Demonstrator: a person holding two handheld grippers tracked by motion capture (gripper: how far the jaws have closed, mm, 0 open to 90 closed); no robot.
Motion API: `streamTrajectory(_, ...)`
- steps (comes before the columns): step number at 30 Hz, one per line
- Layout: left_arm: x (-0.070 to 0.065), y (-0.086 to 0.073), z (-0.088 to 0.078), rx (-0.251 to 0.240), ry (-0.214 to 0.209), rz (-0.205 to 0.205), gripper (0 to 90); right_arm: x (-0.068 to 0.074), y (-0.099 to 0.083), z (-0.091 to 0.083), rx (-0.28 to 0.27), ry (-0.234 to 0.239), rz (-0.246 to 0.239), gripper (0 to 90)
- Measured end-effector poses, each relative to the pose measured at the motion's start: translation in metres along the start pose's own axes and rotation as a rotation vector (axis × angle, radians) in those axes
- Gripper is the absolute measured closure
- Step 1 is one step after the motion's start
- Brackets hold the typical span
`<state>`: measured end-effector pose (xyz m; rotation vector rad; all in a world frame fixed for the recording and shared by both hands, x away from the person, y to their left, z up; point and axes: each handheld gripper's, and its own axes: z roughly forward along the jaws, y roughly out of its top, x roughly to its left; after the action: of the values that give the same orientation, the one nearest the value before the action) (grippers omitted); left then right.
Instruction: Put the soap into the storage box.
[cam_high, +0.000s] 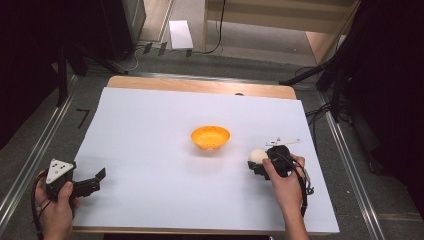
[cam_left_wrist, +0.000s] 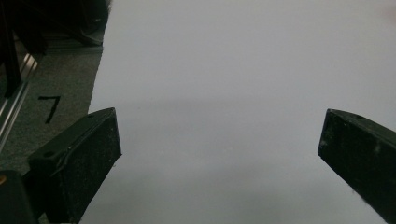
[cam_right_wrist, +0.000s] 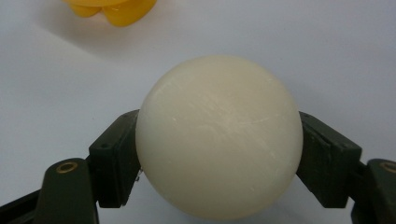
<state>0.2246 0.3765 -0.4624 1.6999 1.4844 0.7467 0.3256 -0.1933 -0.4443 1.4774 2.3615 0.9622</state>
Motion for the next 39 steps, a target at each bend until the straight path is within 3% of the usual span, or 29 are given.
streamTrajectory(39,0.000,0.000,0.001,0.001,-0.001,-0.003,0.0,0.023,0.043,0.012,0.011,0.045,-0.060,24.4)
